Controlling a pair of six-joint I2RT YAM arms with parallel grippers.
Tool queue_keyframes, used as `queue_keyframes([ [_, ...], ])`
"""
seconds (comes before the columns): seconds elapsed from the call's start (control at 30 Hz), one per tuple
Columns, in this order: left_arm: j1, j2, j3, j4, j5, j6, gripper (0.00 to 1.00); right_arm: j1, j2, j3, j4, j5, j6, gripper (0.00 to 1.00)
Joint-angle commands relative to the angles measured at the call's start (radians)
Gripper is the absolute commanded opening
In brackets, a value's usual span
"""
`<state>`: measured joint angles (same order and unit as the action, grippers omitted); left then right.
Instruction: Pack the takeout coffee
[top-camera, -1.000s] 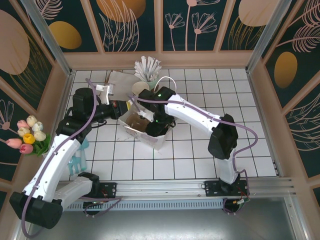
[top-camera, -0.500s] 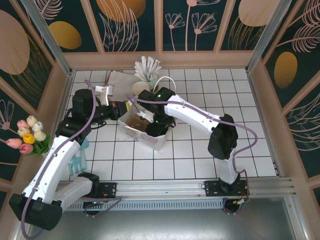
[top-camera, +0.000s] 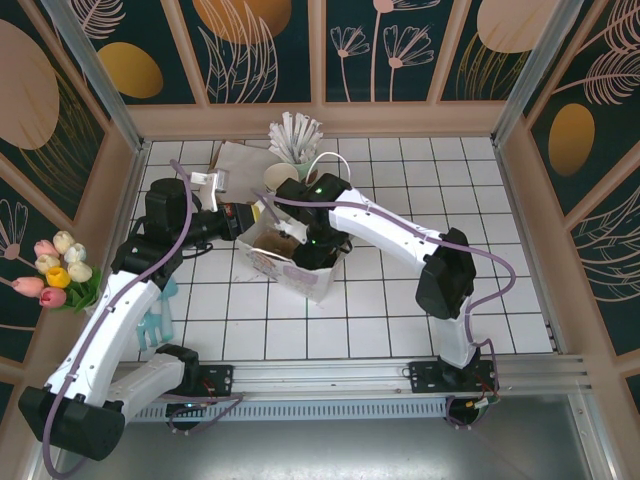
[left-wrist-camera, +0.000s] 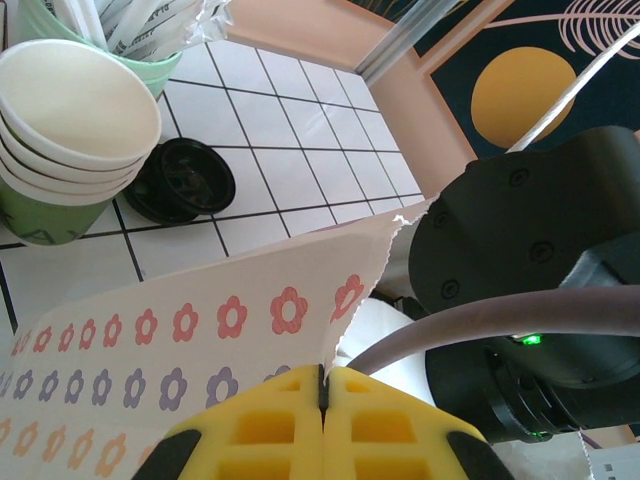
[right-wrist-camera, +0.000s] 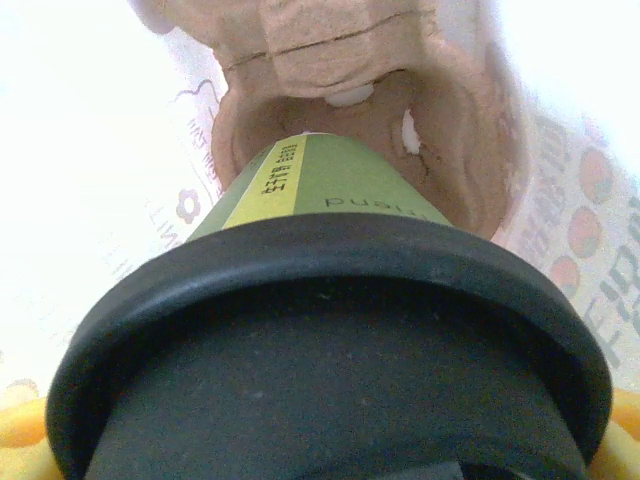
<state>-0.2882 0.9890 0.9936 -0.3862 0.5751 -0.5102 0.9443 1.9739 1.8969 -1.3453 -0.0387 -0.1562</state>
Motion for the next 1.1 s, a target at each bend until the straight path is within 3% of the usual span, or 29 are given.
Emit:
queue_keyframes([
  [0.0, -0.004, 0.005, -0.007, 0.015, 0.008, 0.002, 0.0, 0.0, 0.004, 0.029, -0.014, 0.048, -0.015, 0.33],
  [0.53, -0.003, 0.019, -0.005, 0.007, -0.003, 0.015, 0.0, -0.018, -0.005, 0.023, -0.012, 0.158, -0.006, 0.33],
  [1.07, -0.003, 0.04, 0.002, 0.004, -0.012, 0.015, 0.0, -0.022, 0.002, 0.031, -0.012, 0.126, -0.015, 0.33],
])
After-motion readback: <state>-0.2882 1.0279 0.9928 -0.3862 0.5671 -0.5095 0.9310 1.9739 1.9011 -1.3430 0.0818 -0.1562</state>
